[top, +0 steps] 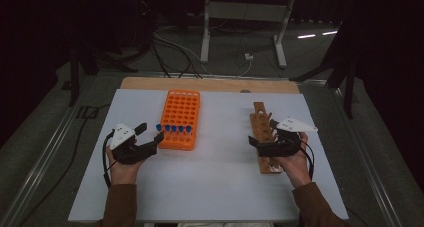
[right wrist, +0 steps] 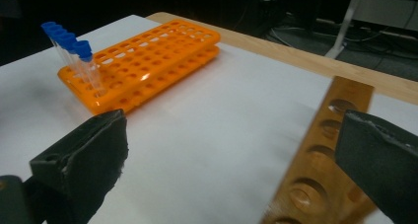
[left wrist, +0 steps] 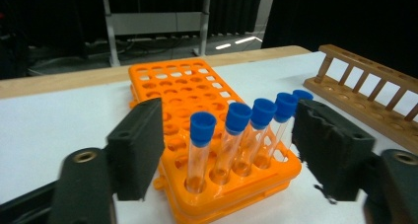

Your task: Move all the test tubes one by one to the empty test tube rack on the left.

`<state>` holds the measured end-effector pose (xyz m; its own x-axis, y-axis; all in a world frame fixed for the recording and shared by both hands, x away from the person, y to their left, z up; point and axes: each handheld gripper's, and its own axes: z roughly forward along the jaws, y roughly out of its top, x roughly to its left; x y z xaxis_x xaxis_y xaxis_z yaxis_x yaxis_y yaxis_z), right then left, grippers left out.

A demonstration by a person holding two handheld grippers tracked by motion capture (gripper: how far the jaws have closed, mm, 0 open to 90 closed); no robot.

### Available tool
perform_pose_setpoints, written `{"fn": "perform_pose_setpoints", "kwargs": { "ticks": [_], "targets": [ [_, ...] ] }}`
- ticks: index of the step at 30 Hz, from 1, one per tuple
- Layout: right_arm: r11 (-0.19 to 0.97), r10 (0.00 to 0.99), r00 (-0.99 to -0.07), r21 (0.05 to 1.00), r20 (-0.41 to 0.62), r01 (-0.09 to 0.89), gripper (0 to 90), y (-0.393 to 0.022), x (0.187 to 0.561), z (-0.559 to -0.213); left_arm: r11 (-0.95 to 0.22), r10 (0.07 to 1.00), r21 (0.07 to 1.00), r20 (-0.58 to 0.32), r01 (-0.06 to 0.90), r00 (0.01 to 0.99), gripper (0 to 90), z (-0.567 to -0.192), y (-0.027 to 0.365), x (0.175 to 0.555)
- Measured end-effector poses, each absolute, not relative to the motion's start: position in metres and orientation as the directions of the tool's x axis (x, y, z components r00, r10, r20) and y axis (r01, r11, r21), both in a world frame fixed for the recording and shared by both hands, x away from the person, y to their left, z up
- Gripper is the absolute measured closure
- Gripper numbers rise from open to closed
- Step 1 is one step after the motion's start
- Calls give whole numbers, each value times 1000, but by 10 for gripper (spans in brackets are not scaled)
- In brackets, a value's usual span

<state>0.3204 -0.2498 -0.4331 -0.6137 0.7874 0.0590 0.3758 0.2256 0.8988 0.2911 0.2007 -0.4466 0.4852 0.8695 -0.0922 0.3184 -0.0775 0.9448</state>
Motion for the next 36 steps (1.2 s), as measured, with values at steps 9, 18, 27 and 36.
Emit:
{"fn": "perform_pose_setpoints", "kwargs": {
  "ticks": [9, 18, 27, 36],
  "targets": [
    [185, 811, -582, 917, 62, 354, 1, -272, 307, -447, -79, 901, 952, -59, 297, 430, 84, -446, 208, 282],
    [151, 823, -563, 929, 70, 337, 1, -291, 287, -461, -77, 901, 961, -46, 265, 431, 7, -449, 212, 274],
    [100, 838, -536, 935, 105, 340, 1, -312, 274, -466, -92, 906, 958, -32, 271, 422, 6, -455, 217, 266],
    [73, 862, -496, 944, 102, 322, 1, -325, 272, -466, -78, 914, 960, -38, 268, 405, 7, -458, 221, 261]
  ]
}}
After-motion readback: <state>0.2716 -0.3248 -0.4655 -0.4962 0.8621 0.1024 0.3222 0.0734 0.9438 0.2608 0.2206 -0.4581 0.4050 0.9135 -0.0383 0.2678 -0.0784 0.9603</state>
